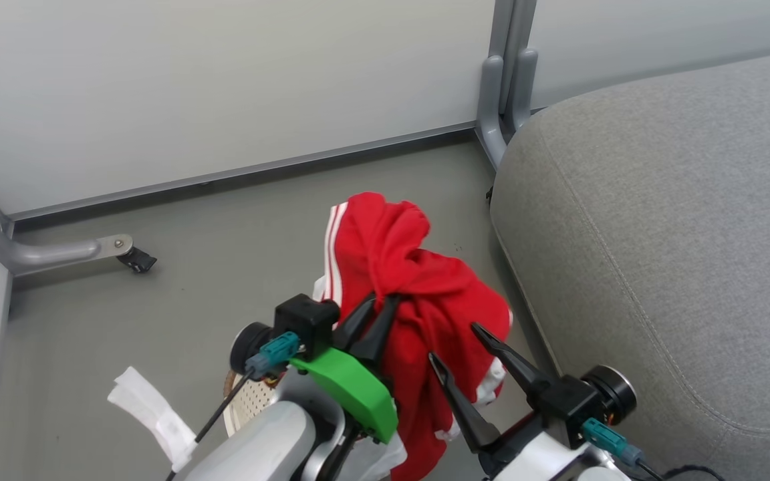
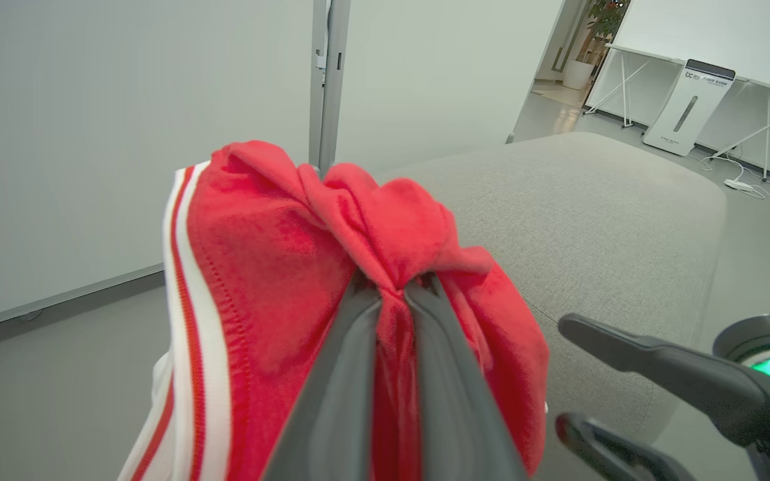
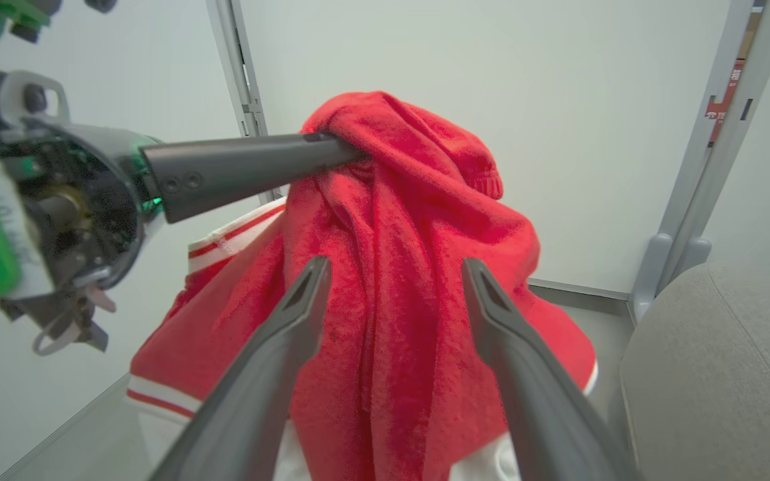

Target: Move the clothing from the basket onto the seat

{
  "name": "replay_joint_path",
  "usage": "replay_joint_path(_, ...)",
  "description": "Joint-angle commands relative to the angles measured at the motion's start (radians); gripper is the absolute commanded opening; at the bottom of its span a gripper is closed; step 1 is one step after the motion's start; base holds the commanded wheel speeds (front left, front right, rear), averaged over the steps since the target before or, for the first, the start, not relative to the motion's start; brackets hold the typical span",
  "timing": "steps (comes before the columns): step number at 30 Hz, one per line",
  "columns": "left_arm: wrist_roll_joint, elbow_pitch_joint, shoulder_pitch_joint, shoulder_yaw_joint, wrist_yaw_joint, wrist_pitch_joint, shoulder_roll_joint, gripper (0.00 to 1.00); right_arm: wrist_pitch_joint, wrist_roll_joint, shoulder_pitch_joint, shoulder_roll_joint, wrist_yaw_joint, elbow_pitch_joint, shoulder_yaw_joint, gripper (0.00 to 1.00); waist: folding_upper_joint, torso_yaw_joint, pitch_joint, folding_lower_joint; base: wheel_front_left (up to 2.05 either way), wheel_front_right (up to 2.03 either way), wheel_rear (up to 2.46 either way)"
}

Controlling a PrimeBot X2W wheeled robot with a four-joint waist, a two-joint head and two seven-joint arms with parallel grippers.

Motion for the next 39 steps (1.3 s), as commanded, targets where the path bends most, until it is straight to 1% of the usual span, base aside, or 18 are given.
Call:
replay_joint_path(1,0.012,-0.013,-0.022,-0.005,-0.007,0.004,-0.005,0.00,-0.005,0.008,-0.018,-0.004,-0.001,0.005,0.011,1.00,0.0000,0.006,0.006,0.0001,0.00,0.00,0.00)
replay_joint_path(5,0.017,-0.041,-0.036,-0.031,-0.016,0.024,-0.027,0.00,-0.005,0.017,-0.050,-0.004,-0.001,0.022,0.026,1.00,0.0000,0.019,0.014,0.0001,0.00,0.00,0.00)
replay_joint_path(12,0.002,-0.110,-0.047,-0.069,-0.036,0.062,-0.058,0.00,-0.005,0.017,-0.080,-0.004,-0.001,0.099,0.022,1.00,0.0000,0.042,0.025,0.0001,0.00,0.00,0.00)
replay_joint_path(16,0.000,-0.147,-0.049,-0.082,-0.033,0.079,-0.060,0.00,-0.005,0.023,-0.092,-0.004,-0.001,0.141,0.013,1.00,0.0000,0.053,0.024,0.0001,0.00,0.00,0.00)
replay_joint_path(21,-0.005,-0.177,-0.047,-0.084,-0.026,0.096,-0.051,0.00,-0.005,0.041,-0.100,-0.004,-0.001,0.164,0.006,1.00,0.0000,0.062,0.023,0.0001,0.00,0.00,0.00)
replay_joint_path(22,-0.006,-0.181,-0.046,-0.083,-0.025,0.096,-0.048,0.00,-0.005,0.045,-0.102,-0.003,-0.001,0.165,0.009,0.84,0.0000,0.063,0.023,0.0001,0.00,0.00,0.00)
replay_joint_path(23,-0.007,-0.184,-0.045,-0.082,-0.024,0.097,-0.046,0.00,-0.005,0.048,-0.103,-0.003,-0.001,0.165,0.017,0.46,0.0000,0.064,0.023,0.0001,0.00,0.00,0.00)
replay_joint_path(24,-0.009,-0.187,-0.045,-0.081,-0.023,0.097,-0.044,0.00,-0.005,0.052,-0.106,-0.003,-0.001,0.173,0.034,0.00,0.0000,0.064,0.022,0.0001,0.00,0.00,0.00)
replay_joint_path(28,-0.019,-0.187,-0.037,-0.075,-0.018,0.097,-0.040,0.00,-0.004,0.056,-0.117,-0.005,-0.001,0.185,0.058,0.00,0.0000,0.062,0.022,0.0001,0.00,0.00,0.00)
replay_joint_path(30,-0.030,-0.187,-0.030,-0.071,-0.023,0.099,-0.040,0.00,-0.004,0.057,-0.117,-0.004,-0.001,0.185,0.061,0.00,0.0000,0.059,0.023,0.0001,0.00,0.00,0.00)
replay_joint_path(36,-0.030,-0.177,-0.033,-0.066,-0.019,0.088,-0.032,0.00,-0.004,0.050,-0.098,-0.004,-0.001,0.166,0.033,0.00,0.0000,0.053,0.027,0.0001,0.00,0.00,0.00)
replay_joint_path(37,-0.025,-0.175,-0.034,-0.064,-0.016,0.082,-0.031,0.45,-0.004,0.048,-0.097,-0.004,-0.001,0.166,0.030,0.00,0.0000,0.053,0.028,0.0001,0.00,0.00,0.00)
replay_joint_path(38,-0.020,-0.174,-0.037,-0.064,-0.015,0.079,-0.030,1.00,-0.004,0.043,-0.094,-0.004,-0.001,0.165,0.027,0.00,0.0000,0.053,0.028,0.0001,0.00,0.00,0.00)
replay_joint_path(39,-0.018,-0.172,-0.038,-0.063,-0.011,0.074,-0.029,1.00,-0.004,0.038,-0.093,-0.004,-0.001,0.163,0.022,0.00,0.0000,0.053,0.028,0.0001,0.00,0.00,0.00)
